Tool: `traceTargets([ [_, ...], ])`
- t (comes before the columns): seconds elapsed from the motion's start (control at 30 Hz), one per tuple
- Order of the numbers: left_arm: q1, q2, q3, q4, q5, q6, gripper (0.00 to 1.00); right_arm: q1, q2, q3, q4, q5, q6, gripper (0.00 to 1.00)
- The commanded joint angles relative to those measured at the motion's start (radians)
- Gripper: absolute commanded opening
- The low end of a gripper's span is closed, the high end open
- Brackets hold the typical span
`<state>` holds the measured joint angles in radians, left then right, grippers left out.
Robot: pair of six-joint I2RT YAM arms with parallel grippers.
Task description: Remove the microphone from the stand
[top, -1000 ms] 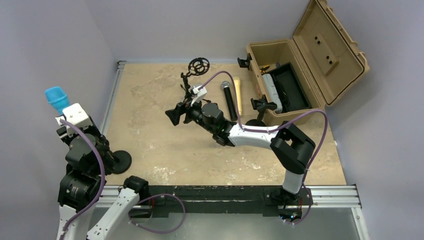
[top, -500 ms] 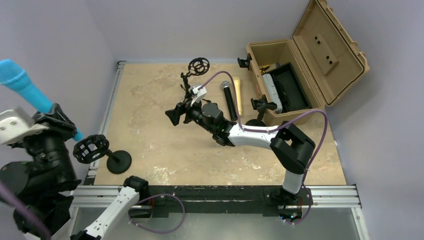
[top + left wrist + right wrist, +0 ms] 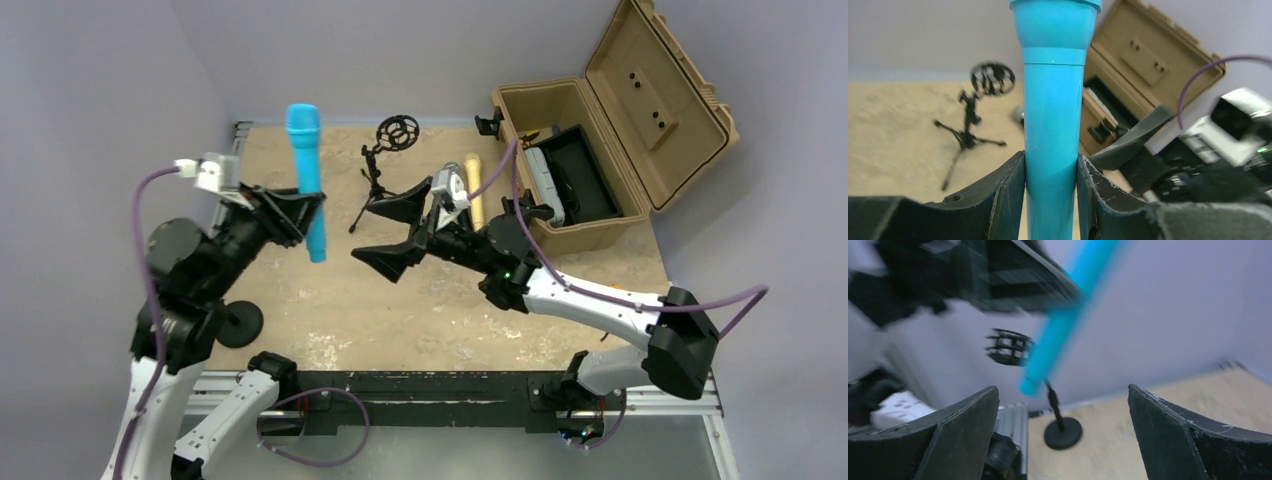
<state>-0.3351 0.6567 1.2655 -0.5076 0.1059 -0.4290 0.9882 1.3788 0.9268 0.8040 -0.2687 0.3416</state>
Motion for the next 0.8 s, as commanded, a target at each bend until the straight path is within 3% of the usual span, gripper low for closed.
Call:
traceTargets([
  [0.0, 0.003, -0.034, -0.172, 0.227, 0.242, -0.204, 0.00, 0.039, -0.030, -0.014, 0.127, -0.269, -0.002, 0.99],
  [0.23, 0.002, -0.125, -0.425, 0.406, 0.292, -0.375, 0.00, 0.068, 0.057, 0.000, 0.184, -0.088, 0.183, 0.95],
  [0.47, 0.002, -0.213, -0.441, 0.286, 0.182, -0.283, 0.00, 0.067, 0.167, 0.024, 0.198, -0.105, 0.248, 0.85],
  [0.77, 0.002, -0.281, -0.428, 0.152, -0.001, -0.193, 0.00, 0.067, 0.185, -0.018, 0.217, -0.071, 0.264, 0.85],
])
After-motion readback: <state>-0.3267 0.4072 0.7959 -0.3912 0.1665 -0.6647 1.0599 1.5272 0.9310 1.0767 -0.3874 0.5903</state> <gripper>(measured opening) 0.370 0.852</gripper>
